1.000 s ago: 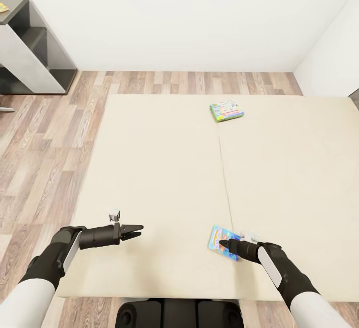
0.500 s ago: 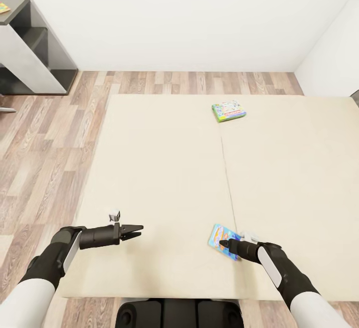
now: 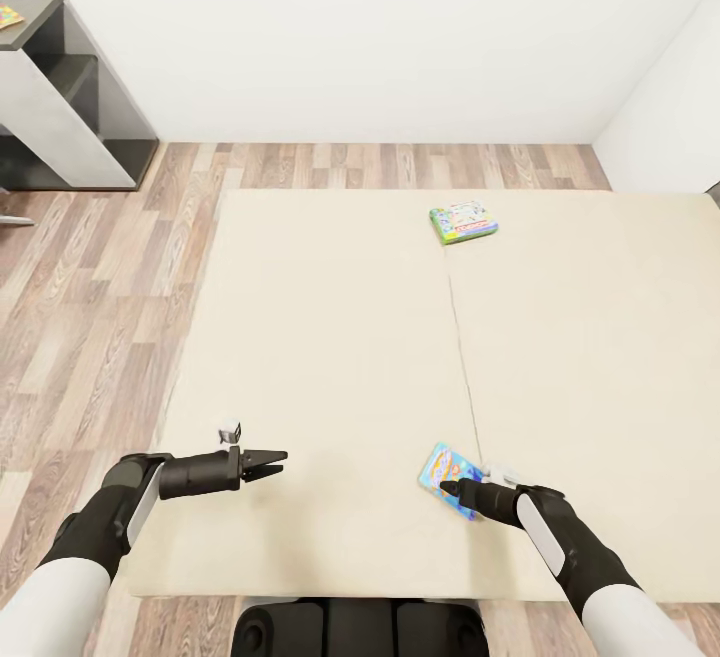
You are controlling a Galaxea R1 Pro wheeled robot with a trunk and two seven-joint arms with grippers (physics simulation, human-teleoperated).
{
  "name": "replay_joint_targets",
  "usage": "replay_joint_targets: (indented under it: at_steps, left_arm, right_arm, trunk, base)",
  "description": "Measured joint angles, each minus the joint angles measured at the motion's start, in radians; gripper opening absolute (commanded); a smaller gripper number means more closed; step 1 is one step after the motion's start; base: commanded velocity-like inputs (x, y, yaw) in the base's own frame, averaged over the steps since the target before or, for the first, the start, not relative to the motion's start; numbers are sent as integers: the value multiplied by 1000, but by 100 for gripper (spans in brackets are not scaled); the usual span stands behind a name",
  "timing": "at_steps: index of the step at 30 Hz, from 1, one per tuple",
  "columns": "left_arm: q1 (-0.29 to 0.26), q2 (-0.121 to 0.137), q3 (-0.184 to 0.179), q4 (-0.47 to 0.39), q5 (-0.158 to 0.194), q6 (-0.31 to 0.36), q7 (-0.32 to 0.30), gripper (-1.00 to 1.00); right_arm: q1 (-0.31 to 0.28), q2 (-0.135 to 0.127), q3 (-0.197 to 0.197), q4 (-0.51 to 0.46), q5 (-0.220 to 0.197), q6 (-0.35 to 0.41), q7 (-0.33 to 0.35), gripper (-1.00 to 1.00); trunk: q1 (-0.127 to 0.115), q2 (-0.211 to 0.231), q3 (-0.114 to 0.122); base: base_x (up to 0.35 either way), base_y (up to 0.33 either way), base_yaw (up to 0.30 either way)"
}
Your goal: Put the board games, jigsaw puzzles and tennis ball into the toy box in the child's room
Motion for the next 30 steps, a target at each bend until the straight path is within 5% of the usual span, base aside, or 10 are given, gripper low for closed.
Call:
replay_joint_targets:
  at_steps: [30]
  left_arm:
    - [0,0,0,0,0,0,0,100]
  right_arm:
    - [0,1,0,0,0,0,0,100]
  trunk:
    - [0,0,0]
  base:
    - [0,51,0]
